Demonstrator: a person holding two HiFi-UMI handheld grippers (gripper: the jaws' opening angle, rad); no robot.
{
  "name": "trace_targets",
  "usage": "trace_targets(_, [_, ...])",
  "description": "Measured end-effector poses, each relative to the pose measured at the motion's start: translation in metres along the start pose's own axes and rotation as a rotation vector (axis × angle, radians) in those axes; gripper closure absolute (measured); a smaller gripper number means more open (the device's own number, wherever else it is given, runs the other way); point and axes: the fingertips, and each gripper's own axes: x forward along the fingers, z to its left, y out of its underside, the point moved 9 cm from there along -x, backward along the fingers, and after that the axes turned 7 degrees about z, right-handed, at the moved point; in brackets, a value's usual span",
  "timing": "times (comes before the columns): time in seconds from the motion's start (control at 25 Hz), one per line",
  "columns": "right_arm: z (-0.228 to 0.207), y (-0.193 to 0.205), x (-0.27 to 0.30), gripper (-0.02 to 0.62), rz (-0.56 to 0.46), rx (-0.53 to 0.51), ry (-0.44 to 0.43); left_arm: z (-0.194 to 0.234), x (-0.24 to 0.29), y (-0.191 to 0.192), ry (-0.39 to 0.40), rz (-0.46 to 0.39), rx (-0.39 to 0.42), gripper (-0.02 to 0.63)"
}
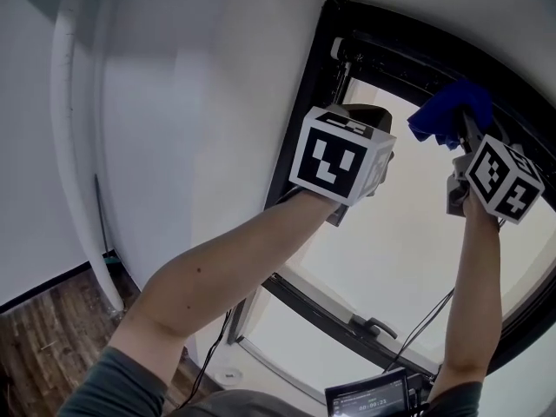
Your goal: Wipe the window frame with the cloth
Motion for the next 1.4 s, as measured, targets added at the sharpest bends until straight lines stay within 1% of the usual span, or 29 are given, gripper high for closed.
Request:
trace_targets(0.16, [0.022, 0.002, 0.023, 0.476, -0.013, 0.018, -0.039, 0.025, -0.011, -0.001, -0.047, 0.002, 0.013, 0.597])
trace_targets(0.48, [0.066, 0.012, 0.063, 0.476, -0.017, 0.033, -0.101, 0.063, -0.027, 0.0, -0.088, 0.009, 0.057, 0.597])
trace_targets(0.56, [0.074, 0.013, 0.072, 0.476, -0.019, 0.036, -0.113, 0.07, -0.031, 0.0, -0.114, 0.003, 0.08, 0.597])
trace_targets(0.64, [0.083, 0.014, 0.081, 0.476, -0.022, 0.04, -0.126, 0.076, -0.035, -0.002, -0.149, -0.007, 0.121, 0.597])
trace_targets(0.72, [0.09, 0.014, 0.09, 0.476, -0.026, 0.044, -0.137, 0.081, -0.037, -0.002, -0.162, -0.008, 0.143, 0.597])
trace_targets(0.8, [0.097, 0.014, 0.098, 0.476, -0.03, 0.048, -0.148, 0.087, -0.037, -0.002, -0.161, -0.004, 0.131, 0.597])
trace_targets(1.04, [0.123, 0.017, 0.125, 0.476, -0.021, 0.057, -0.204, 0.11, -0.044, -0.003, -0.19, -0.001, 0.103, 0.597])
trace_targets(1.24, [0.138, 0.015, 0.138, 0.476, -0.017, 0.052, -0.211, 0.116, -0.05, -0.007, -0.2, -0.002, 0.132, 0.597])
trace_targets(1.4, [0.143, 0.013, 0.146, 0.476, -0.005, 0.05, -0.233, 0.12, -0.051, -0.013, -0.202, -0.003, 0.126, 0.597])
